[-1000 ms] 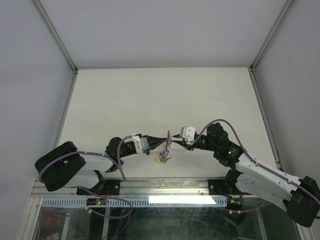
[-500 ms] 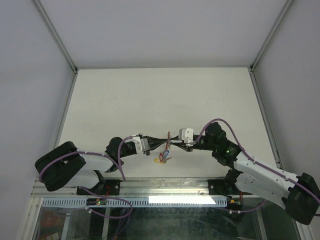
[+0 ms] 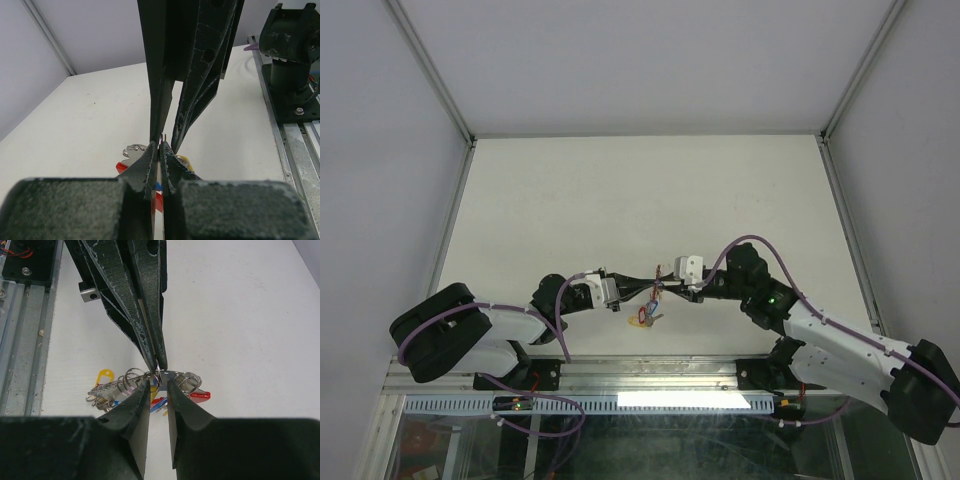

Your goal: Put the keys on the keyring

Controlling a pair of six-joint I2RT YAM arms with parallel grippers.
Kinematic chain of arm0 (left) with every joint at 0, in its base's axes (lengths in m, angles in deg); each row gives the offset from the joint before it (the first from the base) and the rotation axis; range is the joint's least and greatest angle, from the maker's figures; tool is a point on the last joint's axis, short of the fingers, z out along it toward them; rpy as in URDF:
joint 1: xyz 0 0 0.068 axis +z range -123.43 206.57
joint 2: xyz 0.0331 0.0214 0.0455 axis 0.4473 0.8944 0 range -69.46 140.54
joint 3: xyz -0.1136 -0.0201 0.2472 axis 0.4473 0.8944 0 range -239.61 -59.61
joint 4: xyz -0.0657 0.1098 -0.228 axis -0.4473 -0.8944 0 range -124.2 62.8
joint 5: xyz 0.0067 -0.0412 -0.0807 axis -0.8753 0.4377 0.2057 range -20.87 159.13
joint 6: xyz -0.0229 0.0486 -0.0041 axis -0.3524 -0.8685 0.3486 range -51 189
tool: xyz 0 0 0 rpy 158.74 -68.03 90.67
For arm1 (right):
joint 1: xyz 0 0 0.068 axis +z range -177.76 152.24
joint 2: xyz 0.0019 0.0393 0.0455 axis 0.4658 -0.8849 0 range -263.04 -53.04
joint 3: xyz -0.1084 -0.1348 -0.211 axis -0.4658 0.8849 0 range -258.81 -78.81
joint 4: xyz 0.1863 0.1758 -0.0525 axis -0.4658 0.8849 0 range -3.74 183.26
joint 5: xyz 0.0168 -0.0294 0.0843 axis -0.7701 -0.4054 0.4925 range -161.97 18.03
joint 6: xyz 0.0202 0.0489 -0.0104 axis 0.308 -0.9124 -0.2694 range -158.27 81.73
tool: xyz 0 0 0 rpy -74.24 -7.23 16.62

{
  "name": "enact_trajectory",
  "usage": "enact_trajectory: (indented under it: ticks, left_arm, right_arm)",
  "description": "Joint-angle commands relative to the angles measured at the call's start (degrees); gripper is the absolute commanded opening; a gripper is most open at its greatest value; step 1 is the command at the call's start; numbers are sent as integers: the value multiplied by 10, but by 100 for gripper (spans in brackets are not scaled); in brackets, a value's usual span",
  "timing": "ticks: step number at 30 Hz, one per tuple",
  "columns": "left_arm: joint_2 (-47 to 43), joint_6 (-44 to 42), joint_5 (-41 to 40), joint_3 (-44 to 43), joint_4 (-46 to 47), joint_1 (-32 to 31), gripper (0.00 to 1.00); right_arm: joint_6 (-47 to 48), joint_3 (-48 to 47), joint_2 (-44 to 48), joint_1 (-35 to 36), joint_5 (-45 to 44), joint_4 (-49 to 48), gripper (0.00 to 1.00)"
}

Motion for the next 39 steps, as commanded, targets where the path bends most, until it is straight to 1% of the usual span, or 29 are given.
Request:
enact_trajectory:
  ticks: [1,13,16,18,20,21,24,27,30,31,35,39]
  left_arm:
    - [-6,-4,14,-10,35,5,0]
    - [-6,-5,15,-10,34,5,0]
    - [-6,-4,14,-9,34,5,0]
    - [-7,-5,14,-9,34,5,0]
    - [-7,-4,11,-9,34,5,0]
    - [-7,-4,9,-9,34,5,0]
    - [-9,-4,1,-12,27,5,0]
    - [-14,-3,-9,-13,19,5,22]
    - [-17,-2,-9,-12,20,5,32]
    - [-17,-1,-9,-12,22,5,33]
    - [-18,-1,-15,-12,23,5,33]
    - [-17,-1,-23,-14,15,5,31]
  right_arm:
    - [6,-30,-5,3,8,-35,22]
    - [-5,-37,-23,4,20,-47,18]
    - [-7,-39,-26,4,25,-45,14]
    - [-8,-43,-28,4,27,-34,7]
    - [-8,-53,-27,3,27,-10,6]
    - [-11,-60,-26,3,23,11,0]
    - [-2,-94,-19,4,11,98,0]
    - [15,-142,-20,3,-11,207,0]
    - [38,-193,-27,4,-38,311,0]
    - [48,-210,-32,4,-48,354,0]
    - [57,-291,-70,6,-84,467,0]
    - [35,-383,-148,17,-161,583,0]
